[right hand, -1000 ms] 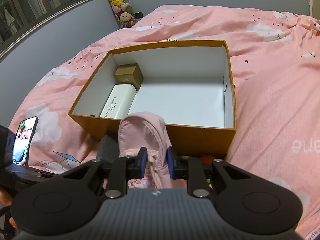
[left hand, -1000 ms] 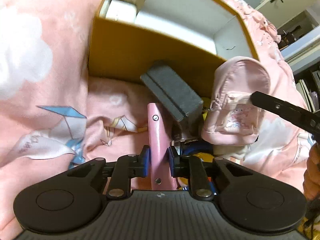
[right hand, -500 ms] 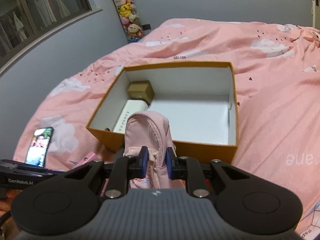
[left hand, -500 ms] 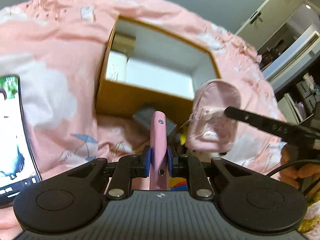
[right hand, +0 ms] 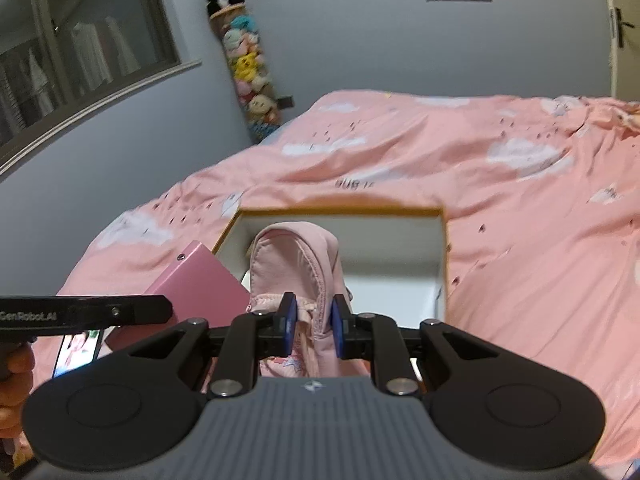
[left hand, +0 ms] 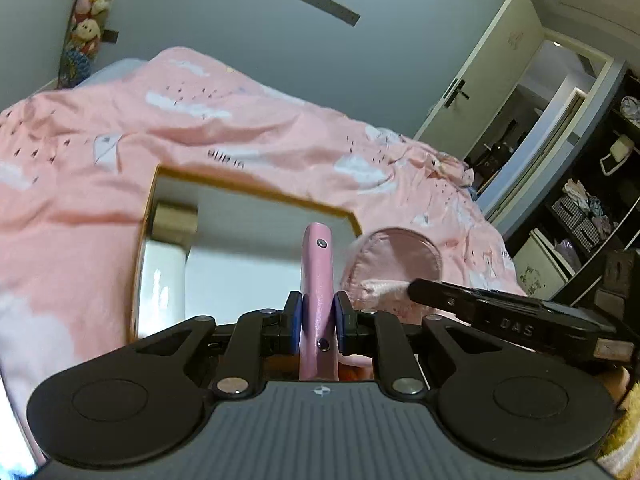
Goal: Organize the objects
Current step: 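Carry the pink wallet with left while right carries the pouch toward the box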
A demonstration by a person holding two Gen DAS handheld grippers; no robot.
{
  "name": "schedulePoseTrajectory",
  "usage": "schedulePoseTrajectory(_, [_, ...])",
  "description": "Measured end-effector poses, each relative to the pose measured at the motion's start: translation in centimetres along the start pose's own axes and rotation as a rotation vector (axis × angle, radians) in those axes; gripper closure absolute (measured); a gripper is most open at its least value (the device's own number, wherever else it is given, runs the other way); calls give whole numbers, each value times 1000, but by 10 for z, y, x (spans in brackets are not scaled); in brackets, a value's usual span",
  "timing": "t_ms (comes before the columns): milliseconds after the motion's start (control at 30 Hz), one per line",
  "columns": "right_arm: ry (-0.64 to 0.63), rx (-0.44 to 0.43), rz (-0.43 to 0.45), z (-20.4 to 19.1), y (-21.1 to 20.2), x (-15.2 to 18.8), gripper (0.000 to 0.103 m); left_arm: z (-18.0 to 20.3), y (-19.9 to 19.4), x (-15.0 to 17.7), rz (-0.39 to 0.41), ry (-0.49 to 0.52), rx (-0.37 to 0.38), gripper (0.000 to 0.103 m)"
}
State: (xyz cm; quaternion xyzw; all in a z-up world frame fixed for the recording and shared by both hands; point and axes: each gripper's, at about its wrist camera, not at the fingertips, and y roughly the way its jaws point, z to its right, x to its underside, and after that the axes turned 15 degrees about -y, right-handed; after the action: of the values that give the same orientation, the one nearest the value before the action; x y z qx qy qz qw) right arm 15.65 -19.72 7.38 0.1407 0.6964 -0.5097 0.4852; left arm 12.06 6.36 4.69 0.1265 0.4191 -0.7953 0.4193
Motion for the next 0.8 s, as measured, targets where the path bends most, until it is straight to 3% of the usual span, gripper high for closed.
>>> schedulePoseTrajectory(300, [48, 64, 3, 24, 42, -24, 84, -17, 56, -37, -5, -41, -11, 85])
schedulePoseTrajectory(533, [104, 49, -76, 41, 99, -21, 84, -56, 123, -64, -131, -167, -51, 85])
schedulePoseTrajectory(800, [138, 4, -136, 54, 141, -15, 84, -82, 175, -73, -176, -243, -102, 85])
